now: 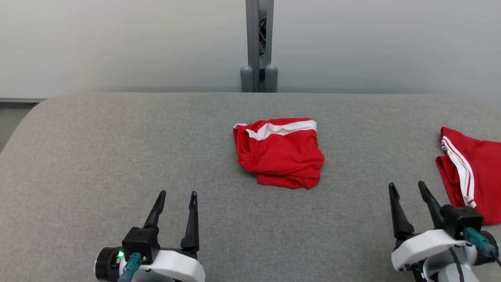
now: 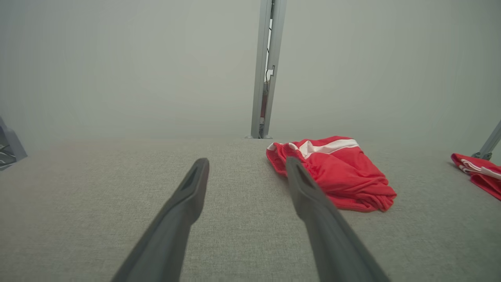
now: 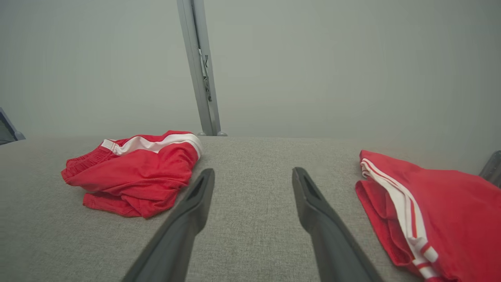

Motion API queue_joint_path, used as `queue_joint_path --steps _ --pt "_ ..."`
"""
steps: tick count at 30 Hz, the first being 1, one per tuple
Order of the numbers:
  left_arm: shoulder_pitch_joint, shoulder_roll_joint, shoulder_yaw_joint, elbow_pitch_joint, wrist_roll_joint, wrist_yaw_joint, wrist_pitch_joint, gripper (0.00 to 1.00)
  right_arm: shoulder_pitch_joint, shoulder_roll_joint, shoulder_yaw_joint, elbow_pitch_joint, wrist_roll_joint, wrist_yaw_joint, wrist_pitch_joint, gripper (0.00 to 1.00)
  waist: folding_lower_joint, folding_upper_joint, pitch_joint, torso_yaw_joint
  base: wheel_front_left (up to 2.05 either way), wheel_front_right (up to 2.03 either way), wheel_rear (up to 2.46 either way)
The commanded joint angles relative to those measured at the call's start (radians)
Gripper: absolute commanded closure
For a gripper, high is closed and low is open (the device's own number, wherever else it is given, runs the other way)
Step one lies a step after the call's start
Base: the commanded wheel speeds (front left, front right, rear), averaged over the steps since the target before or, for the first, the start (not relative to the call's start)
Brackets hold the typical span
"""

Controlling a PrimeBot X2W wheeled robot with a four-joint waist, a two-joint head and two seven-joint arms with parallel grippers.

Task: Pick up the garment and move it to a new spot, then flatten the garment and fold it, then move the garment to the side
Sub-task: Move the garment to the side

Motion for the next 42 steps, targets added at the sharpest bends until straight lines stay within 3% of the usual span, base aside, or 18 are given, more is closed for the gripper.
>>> queue_joint_path --steps 1,8,12,14,18,22,29,41,42 --pt "-0.003 0.004 -0.004 0.002 -0.001 -0.004 -0.003 0.0 -0.025 -0.007 0.022 0.021 0.035 0.0 -0.001 0.0 0.0 0.0 0.015 0.014 0.0 0.0 0.0" --pt "-0.054 0.004 -0.041 0.002 0.01 -0.004 -0.003 0.0 -0.194 -0.073 0.161 0.185 0.298 0.0 0.071 0.0 0.0 0.0 0.108 0.079 0.0 0.0 0.0" --pt "-0.08 0.004 -0.066 0.005 0.017 0.001 -0.003 0.0 -0.304 -0.111 0.218 0.252 0.479 0.0 0.172 0.0 0.0 0.0 0.15 0.125 0.0 0.0 0.0" --pt "-0.092 0.004 -0.083 0.004 0.011 0.007 -0.003 0.0 -0.363 -0.118 0.244 0.289 0.643 0.0 0.27 0.0 0.0 0.0 0.174 0.162 0.0 0.0 0.0" --pt "-0.111 0.004 -0.12 0.004 0.008 0.013 -0.003 0.0 -0.419 -0.167 0.273 0.302 0.803 0.0 0.371 0.0 0.0 0.0 0.208 0.211 0.0 0.0 0.0" --pt "-0.124 0.004 -0.147 -0.008 -0.005 0.028 -0.003 0.0 -0.461 -0.208 0.302 0.347 0.878 0.0 0.411 0.0 0.0 0.0 0.235 0.256 0.0 0.0 0.0" --pt "-0.136 0.004 -0.17 -0.022 -0.015 0.048 -0.003 0.0 -0.5 -0.222 0.34 0.393 1.015 0.0 0.518 0.0 0.0 0.0 0.268 0.307 0.0 0.0 0.0" --pt "-0.161 0.004 -0.196 -0.039 -0.03 0.064 -0.003 0.0 -0.57 -0.217 0.415 0.441 1.101 0.0 0.565 0.0 0.0 0.0 0.311 0.338 0.0 0.0 0.0" --pt "-0.164 0.004 -0.198 -0.041 -0.032 0.067 -0.003 0.0 -0.575 -0.219 0.422 0.445 1.104 0.0 0.564 0.18 0.0 0.0 0.314 0.339 0.0 0.0 0.0"
